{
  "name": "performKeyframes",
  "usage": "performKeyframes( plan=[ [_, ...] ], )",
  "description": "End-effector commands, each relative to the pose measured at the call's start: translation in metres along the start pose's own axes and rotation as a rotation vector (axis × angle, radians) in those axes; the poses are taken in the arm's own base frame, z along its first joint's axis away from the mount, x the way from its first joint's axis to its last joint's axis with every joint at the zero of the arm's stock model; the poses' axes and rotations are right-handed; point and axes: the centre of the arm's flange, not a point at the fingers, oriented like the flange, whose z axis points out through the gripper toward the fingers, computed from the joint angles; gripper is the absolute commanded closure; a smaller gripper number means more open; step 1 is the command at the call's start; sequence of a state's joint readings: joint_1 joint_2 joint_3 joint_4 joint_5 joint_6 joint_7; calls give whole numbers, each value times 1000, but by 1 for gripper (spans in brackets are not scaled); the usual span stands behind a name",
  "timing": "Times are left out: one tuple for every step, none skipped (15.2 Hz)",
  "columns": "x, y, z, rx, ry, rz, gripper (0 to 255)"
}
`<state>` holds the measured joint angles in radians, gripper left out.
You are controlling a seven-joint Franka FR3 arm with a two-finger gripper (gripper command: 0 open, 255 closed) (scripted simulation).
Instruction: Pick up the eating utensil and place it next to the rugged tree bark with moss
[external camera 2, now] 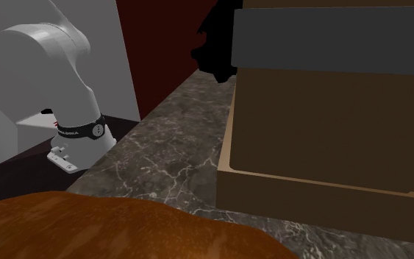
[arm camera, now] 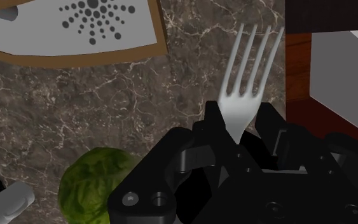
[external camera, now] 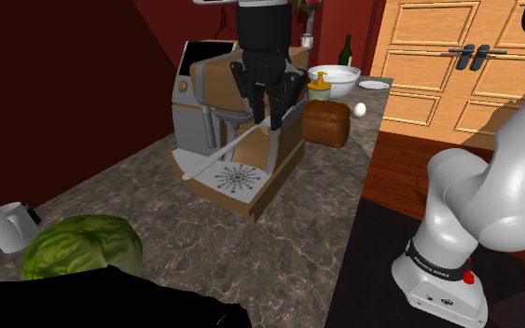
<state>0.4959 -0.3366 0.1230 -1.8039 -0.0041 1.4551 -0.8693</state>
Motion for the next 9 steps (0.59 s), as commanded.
performKeyframes(
  plan=[
    [1,-1,10,0,0,0,255],
    [1,-1,15,0,0,0,255],
    [1,-1,21,0,0,0,255],
    [1,-1,26,0,0,0,255],
    [1,-1,31,0,0,0,255],
    [2,-1,37,0,0,0,255],
    [2,-1,42,0,0,0,255],
    [2,-1,47,0,0,0,255],
    [2,-1,52,0,0,0,255]
  ],
)
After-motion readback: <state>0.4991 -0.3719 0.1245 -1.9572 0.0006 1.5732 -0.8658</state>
